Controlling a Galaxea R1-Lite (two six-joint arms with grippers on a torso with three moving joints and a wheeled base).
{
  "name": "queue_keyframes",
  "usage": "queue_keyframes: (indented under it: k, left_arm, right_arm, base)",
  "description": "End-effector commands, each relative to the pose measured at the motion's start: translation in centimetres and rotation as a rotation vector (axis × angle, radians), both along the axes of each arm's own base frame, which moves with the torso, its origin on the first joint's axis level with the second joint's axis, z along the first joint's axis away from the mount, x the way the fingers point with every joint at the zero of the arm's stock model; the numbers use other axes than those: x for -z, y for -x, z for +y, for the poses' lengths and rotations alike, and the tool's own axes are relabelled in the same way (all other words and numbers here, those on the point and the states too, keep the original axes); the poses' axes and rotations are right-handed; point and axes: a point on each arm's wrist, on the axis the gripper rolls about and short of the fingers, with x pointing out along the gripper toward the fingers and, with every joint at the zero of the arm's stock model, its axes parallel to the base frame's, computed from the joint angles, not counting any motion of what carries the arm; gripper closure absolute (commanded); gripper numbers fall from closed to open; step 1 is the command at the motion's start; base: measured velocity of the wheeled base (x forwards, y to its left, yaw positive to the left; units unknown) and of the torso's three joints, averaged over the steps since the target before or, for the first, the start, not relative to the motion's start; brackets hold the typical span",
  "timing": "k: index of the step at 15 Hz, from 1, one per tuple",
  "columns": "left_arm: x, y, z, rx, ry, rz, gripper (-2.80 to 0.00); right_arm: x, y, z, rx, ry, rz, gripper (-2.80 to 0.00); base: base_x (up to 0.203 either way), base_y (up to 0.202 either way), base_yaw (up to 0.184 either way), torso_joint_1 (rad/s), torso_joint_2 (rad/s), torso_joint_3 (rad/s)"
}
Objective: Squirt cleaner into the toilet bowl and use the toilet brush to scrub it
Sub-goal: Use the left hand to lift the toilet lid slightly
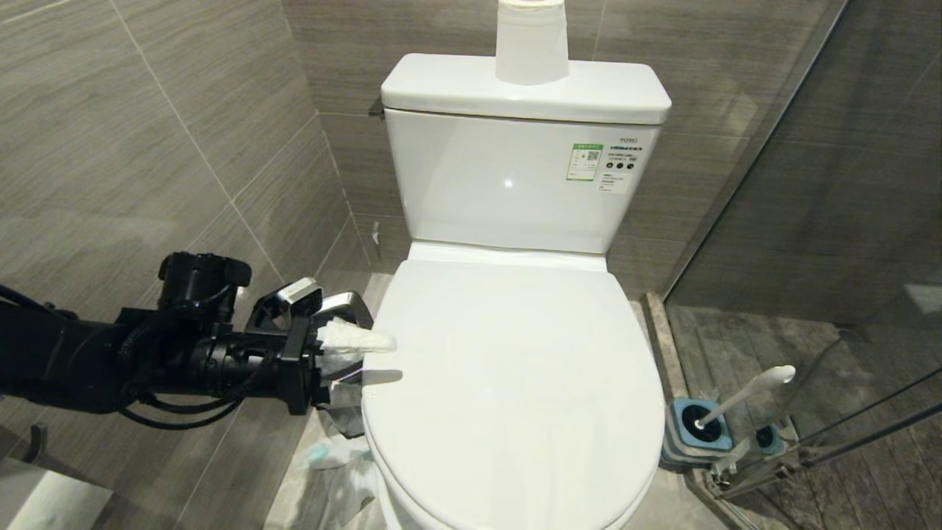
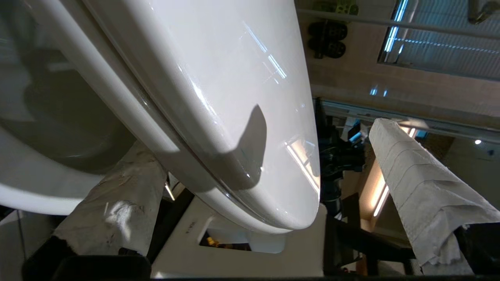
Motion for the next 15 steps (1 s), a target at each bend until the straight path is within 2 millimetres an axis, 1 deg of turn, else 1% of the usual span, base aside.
queue_keyframes:
  k: [1,8,15]
  left_arm:
    - [-1.1,0.3,0.0,-0.005,0.018,0.015,-2.80]
    - [-1.7,0.7,0.0,-0.005,0.024,0.013,-2.80]
    - [-2.6,0.1,-0.5,-0.019,0.060,0.010,-2.80]
  right_arm:
    - [0.0,0.0,0.0,0.000,0.000,0.002,0.00]
    - [0.0,0.0,0.0,0.000,0.000,0.002,0.00]
    - [0.0,0.0,0.0,0.000,0.000,0.002,0.00]
  base:
    - [0.000,0.000,0.000,0.000,0.00,0.000]
    - [0.000,0.000,0.000,0.000,0.00,0.000]
    - [0.000,0.000,0.000,0.000,0.00,0.000]
